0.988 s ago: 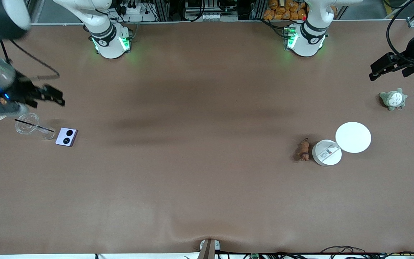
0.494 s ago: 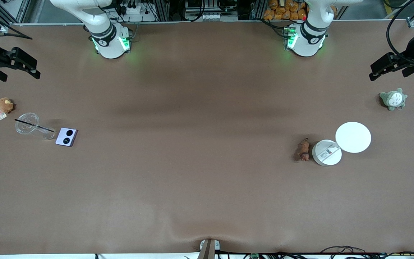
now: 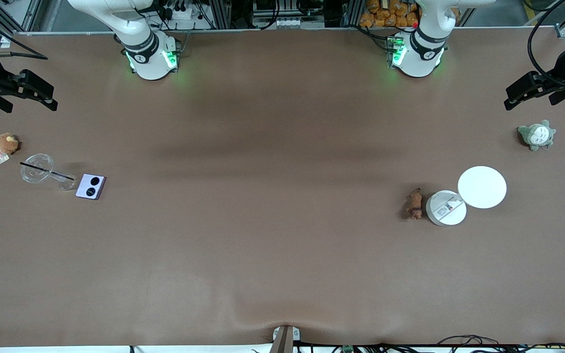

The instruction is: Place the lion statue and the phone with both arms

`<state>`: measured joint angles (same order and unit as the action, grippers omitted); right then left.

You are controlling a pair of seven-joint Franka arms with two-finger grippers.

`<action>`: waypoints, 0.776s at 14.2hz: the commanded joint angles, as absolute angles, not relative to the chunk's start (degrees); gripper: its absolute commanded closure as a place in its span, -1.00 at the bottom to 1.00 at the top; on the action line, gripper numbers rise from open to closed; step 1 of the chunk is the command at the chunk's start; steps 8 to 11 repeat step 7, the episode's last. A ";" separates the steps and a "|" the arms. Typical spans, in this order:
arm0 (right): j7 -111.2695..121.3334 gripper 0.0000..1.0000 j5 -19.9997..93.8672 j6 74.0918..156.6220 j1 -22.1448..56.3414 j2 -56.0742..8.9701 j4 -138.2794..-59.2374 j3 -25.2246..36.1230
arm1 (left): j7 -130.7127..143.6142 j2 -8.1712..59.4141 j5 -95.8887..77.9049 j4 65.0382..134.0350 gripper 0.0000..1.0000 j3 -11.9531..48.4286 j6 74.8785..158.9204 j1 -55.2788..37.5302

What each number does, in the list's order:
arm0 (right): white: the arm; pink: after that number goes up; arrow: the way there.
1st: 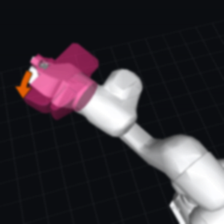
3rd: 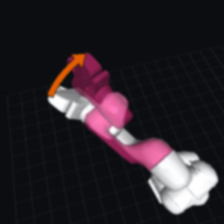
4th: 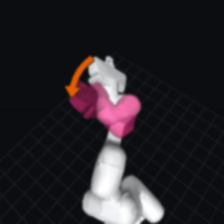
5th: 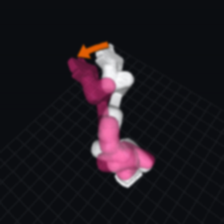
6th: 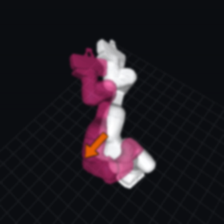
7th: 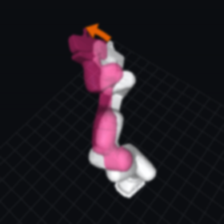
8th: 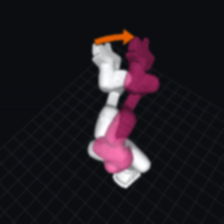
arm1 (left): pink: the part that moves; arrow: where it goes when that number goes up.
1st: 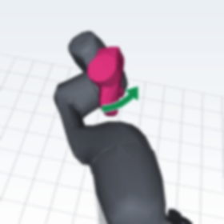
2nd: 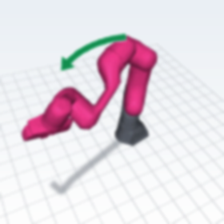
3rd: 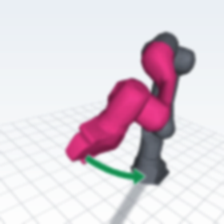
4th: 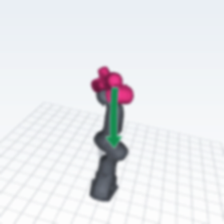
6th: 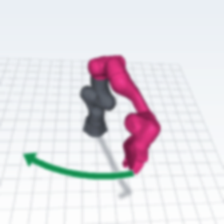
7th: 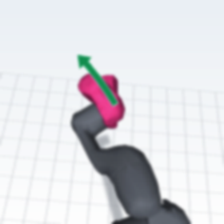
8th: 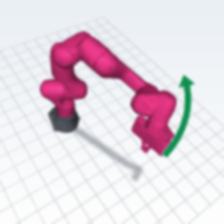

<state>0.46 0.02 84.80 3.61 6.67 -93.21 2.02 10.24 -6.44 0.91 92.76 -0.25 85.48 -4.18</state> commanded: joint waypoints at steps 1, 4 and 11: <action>0.44 -1.00 -0.44 83.76 2.03 5.54 -91.49 0.89 | 10.02 -6.50 1.23 90.71 -1.00 0.26 84.99 -4.57; 0.44 -1.00 -0.35 83.76 -0.43 2.13 -87.48 -0.26 | 9.93 -6.50 1.84 89.04 -1.00 0.35 82.54 -4.66; 1.84 -1.00 0.00 83.67 -0.88 0.97 -85.69 -0.35 | 9.93 -6.59 1.41 88.07 -1.00 0.26 81.30 -4.48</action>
